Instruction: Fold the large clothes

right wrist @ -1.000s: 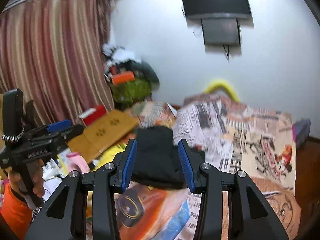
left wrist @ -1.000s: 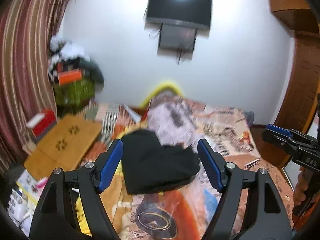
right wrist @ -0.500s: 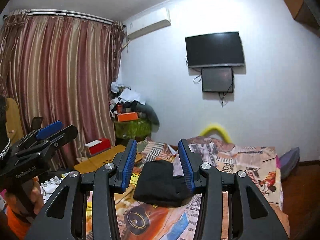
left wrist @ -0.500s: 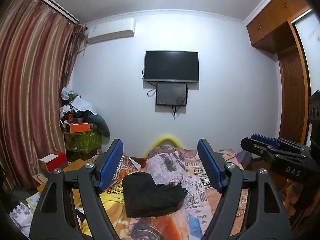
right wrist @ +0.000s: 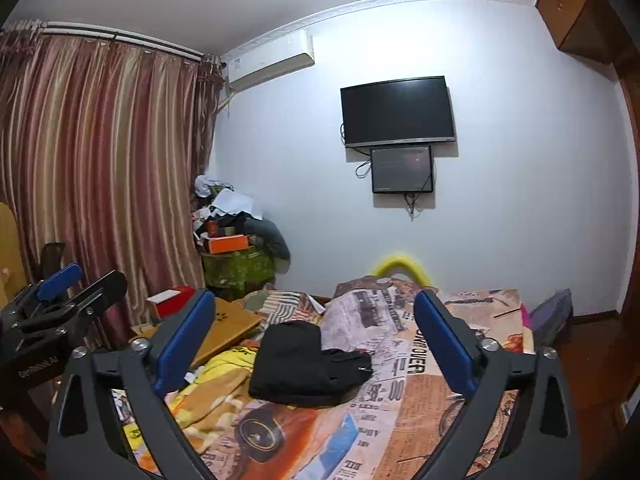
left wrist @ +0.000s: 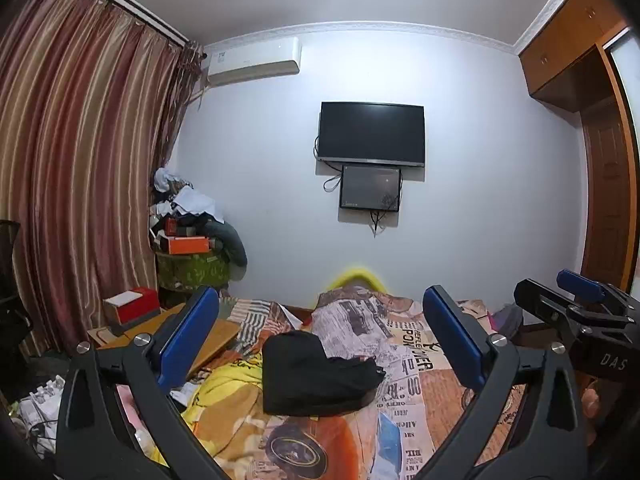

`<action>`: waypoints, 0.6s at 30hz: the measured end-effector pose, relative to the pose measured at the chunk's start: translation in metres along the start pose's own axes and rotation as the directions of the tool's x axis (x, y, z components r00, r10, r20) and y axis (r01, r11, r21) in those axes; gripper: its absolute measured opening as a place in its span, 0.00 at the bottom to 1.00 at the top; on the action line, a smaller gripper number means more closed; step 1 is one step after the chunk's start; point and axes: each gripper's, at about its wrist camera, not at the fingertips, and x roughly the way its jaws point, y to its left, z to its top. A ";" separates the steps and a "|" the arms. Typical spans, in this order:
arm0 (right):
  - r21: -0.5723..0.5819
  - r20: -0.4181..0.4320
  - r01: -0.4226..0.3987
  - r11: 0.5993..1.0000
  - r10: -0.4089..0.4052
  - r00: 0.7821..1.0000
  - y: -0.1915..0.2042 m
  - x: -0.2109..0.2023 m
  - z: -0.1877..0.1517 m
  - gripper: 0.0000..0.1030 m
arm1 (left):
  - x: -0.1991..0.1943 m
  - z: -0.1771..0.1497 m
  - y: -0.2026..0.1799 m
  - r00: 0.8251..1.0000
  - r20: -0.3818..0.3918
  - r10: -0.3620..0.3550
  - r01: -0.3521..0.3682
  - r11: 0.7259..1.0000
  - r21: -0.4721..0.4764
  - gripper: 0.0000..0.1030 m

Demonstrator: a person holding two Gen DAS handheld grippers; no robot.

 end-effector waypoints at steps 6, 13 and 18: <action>-0.016 -0.012 0.000 1.000 0.000 1.000 0.001 -0.002 -0.004 0.97 | 0.001 -0.006 -0.004 1.000 -0.016 -0.001 0.001 1.000 0.000 0.99; -0.020 -0.026 0.012 1.000 -0.013 1.000 0.001 -0.003 -0.008 0.97 | 0.002 -0.012 -0.011 1.000 -0.029 0.003 -0.002 1.000 0.025 1.00; -0.024 -0.042 0.016 1.000 -0.017 0.999 0.002 -0.004 -0.009 0.97 | 0.007 -0.015 -0.013 0.999 -0.040 0.003 -0.002 1.000 0.023 1.00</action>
